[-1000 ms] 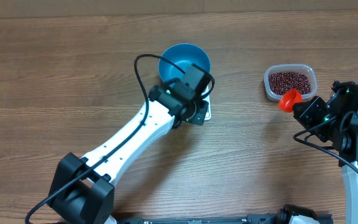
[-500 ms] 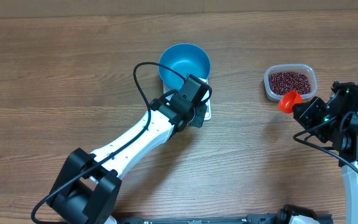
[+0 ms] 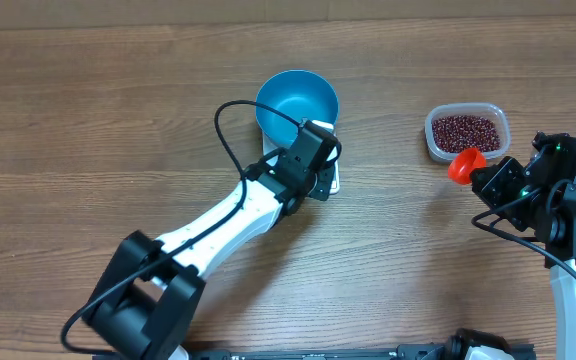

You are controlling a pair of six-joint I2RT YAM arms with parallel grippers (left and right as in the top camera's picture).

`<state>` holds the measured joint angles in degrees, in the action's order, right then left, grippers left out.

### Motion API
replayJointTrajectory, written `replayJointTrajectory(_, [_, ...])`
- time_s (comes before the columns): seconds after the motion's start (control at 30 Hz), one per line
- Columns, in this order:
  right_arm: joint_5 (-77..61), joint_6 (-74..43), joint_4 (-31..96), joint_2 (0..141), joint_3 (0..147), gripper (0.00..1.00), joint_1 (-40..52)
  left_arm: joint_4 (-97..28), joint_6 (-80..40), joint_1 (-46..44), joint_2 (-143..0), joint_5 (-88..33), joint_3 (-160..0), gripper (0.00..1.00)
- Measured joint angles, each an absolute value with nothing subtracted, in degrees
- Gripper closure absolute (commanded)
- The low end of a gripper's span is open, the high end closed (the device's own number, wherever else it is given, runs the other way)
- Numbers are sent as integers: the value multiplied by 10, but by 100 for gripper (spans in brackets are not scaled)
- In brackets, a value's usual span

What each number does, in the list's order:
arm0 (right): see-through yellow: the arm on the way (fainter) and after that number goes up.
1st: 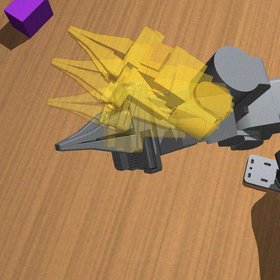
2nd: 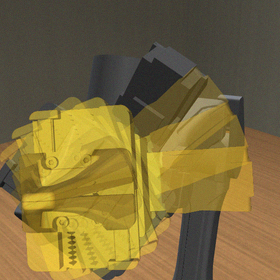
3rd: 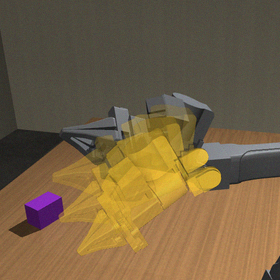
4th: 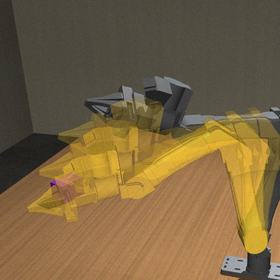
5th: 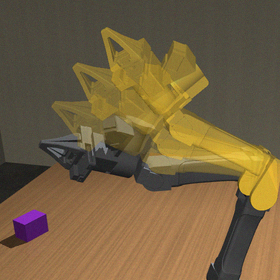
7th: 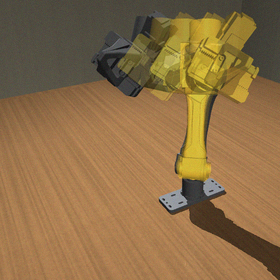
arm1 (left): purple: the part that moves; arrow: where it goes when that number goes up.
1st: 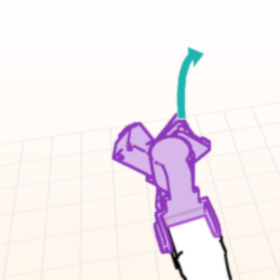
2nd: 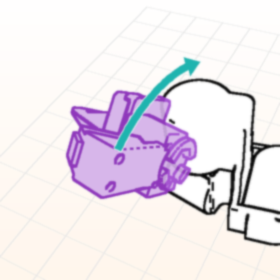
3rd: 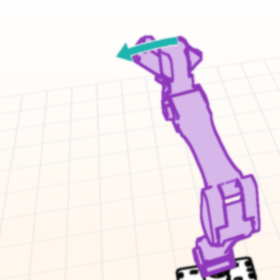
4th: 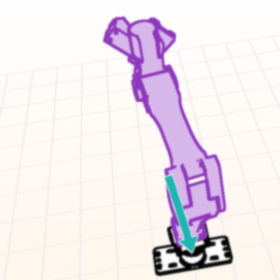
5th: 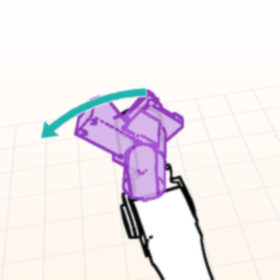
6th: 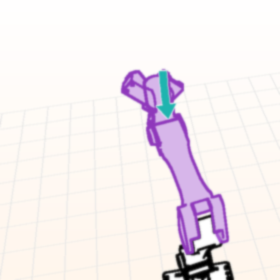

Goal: Scoop item into bowl and weigh 150g on scale

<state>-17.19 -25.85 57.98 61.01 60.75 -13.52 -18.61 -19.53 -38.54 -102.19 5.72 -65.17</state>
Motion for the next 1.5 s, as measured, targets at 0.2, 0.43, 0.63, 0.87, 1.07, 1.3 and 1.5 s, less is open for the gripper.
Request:
replayJointTrajectory(0.2, [-171,-258,581,610,608,96,-135,-183,-193,-385,-1047,70,-648,96])
replayJointTrajectory(0.43, [-171,-258,589,610,608,96,-135,-160,-191,-385,-1054,84,-648,96])
replayJointTrajectory(0.63, [-171,-258,595,610,608,96,-135,-145,-191,-385,-1073,87,-648,96])
replayJointTrajectory(0.87, [-171,-258,592,610,608,96,-135,-141,-194,-385,-1075,98,-648,96])
replayJointTrajectory(1.07, [-171,-258,592,610,608,96,-135,-137,-198,-385,-1083,108,-648,96])
replayJointTrajectory(1.3, [-171,-258,596,610,608,96,-135,-138,-198,-385,-1089,110,-648,96])
replayJointTrajectory(1.5, [-171,-258,596,610,608,96,-135,-134,-198,-385,-1100,110,-648,96])
